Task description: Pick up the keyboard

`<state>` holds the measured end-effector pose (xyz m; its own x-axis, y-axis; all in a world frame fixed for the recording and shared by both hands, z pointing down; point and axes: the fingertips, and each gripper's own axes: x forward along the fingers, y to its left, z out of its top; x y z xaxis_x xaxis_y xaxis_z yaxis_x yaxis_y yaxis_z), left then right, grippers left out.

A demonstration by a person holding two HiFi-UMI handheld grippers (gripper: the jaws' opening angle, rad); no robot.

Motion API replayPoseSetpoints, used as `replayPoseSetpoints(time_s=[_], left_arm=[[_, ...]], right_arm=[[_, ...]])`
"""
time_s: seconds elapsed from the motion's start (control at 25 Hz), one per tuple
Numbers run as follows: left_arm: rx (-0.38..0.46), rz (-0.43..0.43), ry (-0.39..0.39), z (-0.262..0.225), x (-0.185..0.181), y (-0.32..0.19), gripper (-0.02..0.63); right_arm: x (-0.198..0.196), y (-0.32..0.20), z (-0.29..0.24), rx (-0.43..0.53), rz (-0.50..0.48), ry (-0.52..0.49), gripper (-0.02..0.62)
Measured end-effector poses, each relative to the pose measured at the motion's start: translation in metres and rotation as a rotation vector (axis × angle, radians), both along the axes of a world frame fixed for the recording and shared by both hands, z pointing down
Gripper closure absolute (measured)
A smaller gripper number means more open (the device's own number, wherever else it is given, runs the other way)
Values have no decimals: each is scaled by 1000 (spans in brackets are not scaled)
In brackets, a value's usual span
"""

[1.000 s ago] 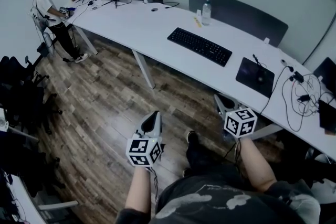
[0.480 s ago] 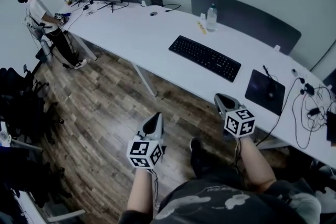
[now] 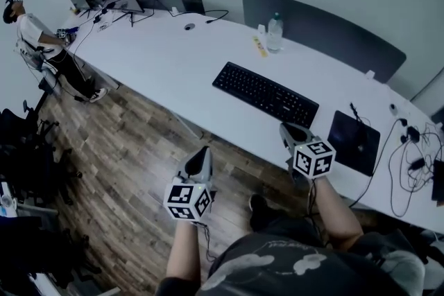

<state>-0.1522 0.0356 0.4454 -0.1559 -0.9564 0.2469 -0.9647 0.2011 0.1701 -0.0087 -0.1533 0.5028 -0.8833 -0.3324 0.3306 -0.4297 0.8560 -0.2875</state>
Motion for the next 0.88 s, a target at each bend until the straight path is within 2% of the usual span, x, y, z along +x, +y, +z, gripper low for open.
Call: replayPoseSetpoints(time_s=[0.28, 0.68, 0.76, 0.88], left_arm=[[-24, 36, -25, -1, -15, -64, 604], [-96, 110, -81, 10, -18, -120, 604], [-102, 132, -88, 12, -21, -131, 604], [-110, 175, -94, 15, -27, -151, 604]], right_arm=[[-14, -57, 9, -25, 25, -7, 592], [12, -95, 28, -68, 90, 35, 591], [14, -97, 31, -75, 93, 51, 570], [10, -99, 36, -94, 67, 72, 490]])
